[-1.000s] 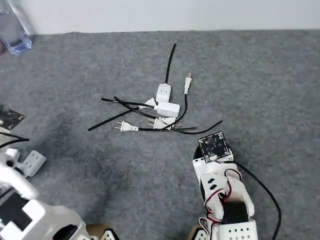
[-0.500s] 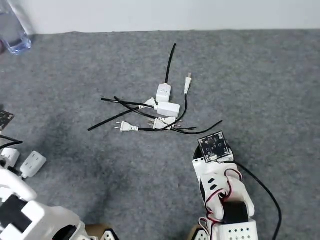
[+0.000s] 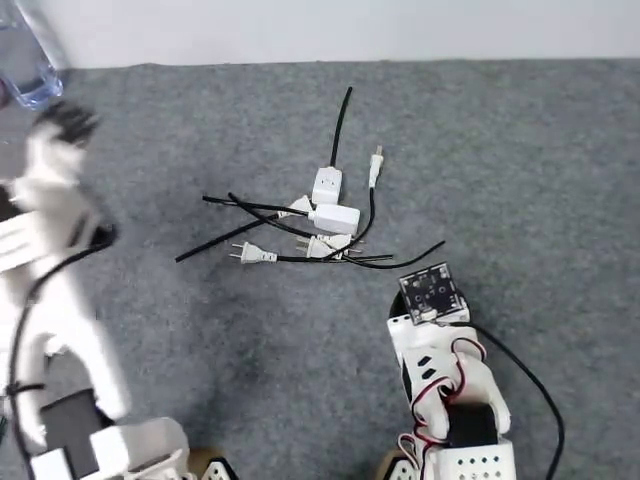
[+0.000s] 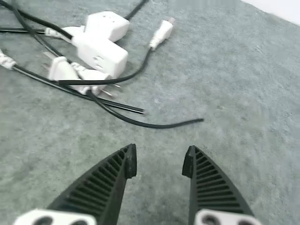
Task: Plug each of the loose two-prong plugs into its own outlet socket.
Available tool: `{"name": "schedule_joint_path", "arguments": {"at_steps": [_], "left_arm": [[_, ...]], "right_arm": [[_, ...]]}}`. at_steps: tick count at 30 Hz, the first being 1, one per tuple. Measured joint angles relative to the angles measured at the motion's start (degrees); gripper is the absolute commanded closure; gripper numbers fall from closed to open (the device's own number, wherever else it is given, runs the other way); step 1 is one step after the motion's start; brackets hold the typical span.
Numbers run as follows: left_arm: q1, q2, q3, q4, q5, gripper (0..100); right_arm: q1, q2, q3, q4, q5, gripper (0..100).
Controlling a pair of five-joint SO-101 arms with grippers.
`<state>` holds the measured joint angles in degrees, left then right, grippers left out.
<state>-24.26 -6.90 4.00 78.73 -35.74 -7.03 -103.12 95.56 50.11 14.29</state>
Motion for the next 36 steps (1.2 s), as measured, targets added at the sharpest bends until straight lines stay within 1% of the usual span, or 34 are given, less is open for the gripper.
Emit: {"name": "schedule_joint_path", "arguments": {"at_steps": [2, 4, 5, 7, 12, 16, 20, 28, 31, 34, 36], "left_arm": [[7.74, 0.0, -0.18, -3.16, 7.74, 74], [14.24, 0.0, -0.18, -8.09, 14.86, 74], [16.97, 0.0, -0.18, -10.64, 17.76, 74], [21.45, 0.0, -0.18, -14.51, 20.92, 74], [29.27, 5.27, -0.18, -19.16, 21.98, 74], [31.82, 14.07, -1.93, -24.0, 22.07, 74], [34.02, 21.54, -5.45, -25.14, 22.15, 74], [41.49, 24.53, -5.8, -26.11, 22.15, 74], [44.48, 24.97, -5.98, -29.45, 22.15, 74], [44.66, 27.6, -6.95, -33.14, 22.77, 74], [44.48, 30.59, -8.35, -34.02, 24.97, 74]], "right_arm": [[2.37, 0.0, 0.0, 0.0, 0.0, 82.1], [3.87, 0.0, 0.0, 0.0, 0.0, 82.1], [5.01, 0.0, 0.0, 0.0, 0.0, 82.1], [6.95, 0.0, 0.0, -0.53, -0.09, 82.1], [9.67, 0.0, 0.0, -1.93, 0.0, 82.1], [12.13, 0.0, 0.0, -3.25, -1.32, 82.2], [14.86, 0.0, 0.0, -4.84, -4.84, 82.2], [15.12, 0.0, 0.0, -5.36, -5.71, 82.2], [15.12, 0.0, 0.0, -5.36, -5.71, 82.2], [15.03, 0.0, 0.0, -5.36, -5.71, 82.2], [14.68, 0.0, 0.0, -5.36, -5.71, 82.2]]}}
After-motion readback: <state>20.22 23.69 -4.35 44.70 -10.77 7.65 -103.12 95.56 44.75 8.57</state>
